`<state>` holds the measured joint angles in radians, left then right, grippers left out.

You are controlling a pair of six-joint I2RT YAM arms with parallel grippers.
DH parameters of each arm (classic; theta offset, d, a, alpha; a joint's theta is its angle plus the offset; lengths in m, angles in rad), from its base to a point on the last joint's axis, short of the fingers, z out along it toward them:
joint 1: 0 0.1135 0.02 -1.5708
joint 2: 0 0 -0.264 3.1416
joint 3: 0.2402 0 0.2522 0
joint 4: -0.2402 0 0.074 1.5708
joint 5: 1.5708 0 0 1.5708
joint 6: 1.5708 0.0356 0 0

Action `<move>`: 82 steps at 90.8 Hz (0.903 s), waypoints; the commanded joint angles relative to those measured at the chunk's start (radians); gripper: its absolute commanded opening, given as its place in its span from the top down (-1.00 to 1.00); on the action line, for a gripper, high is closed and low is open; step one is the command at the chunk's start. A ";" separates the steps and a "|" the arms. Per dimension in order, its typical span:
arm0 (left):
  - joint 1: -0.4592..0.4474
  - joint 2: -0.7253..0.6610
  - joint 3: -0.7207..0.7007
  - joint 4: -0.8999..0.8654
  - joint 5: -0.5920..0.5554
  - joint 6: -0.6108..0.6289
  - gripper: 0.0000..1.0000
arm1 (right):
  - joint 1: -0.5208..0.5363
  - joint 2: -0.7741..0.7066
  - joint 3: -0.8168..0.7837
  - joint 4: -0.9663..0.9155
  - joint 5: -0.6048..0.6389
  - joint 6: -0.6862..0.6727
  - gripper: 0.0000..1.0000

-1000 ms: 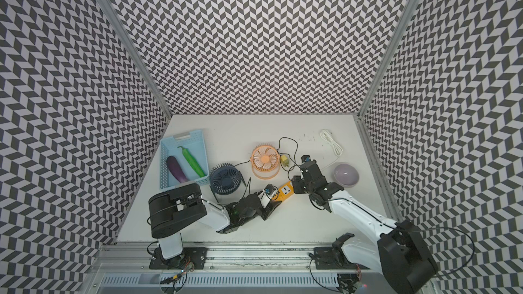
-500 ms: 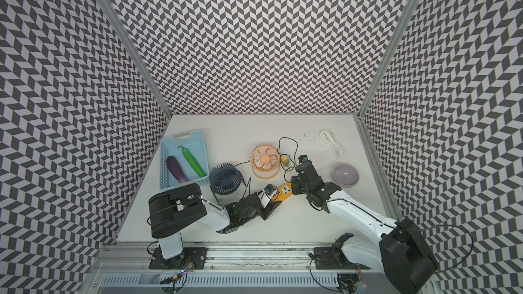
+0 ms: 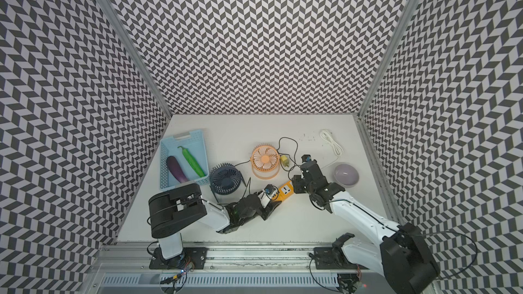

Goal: Unplug the desk fan from the power strip
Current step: Remove the plug from the socket.

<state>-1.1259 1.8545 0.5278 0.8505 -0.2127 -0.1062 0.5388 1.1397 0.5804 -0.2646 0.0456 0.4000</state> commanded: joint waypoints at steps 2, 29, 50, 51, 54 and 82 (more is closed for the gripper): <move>-0.020 0.050 0.006 -0.117 0.058 0.010 0.38 | 0.062 -0.017 0.016 0.104 -0.104 0.022 0.53; -0.021 0.047 0.007 -0.125 0.050 0.010 0.38 | 0.050 -0.018 0.011 0.110 -0.098 0.035 0.53; -0.022 0.051 0.012 -0.129 0.052 0.009 0.38 | -0.005 -0.025 0.002 0.107 -0.139 0.016 0.53; -0.022 0.051 0.012 -0.129 0.052 0.010 0.38 | -0.004 -0.024 0.003 0.105 -0.137 0.016 0.53; -0.022 0.052 0.012 -0.130 0.050 0.010 0.38 | 0.000 -0.024 0.004 0.104 -0.129 0.019 0.53; -0.024 0.056 0.014 -0.126 0.052 0.008 0.38 | 0.145 0.011 0.021 0.108 -0.037 0.032 0.53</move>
<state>-1.1282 1.8580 0.5343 0.8467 -0.2157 -0.1066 0.6167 1.1427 0.5739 -0.2661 0.1558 0.4000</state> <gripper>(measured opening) 0.459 0.465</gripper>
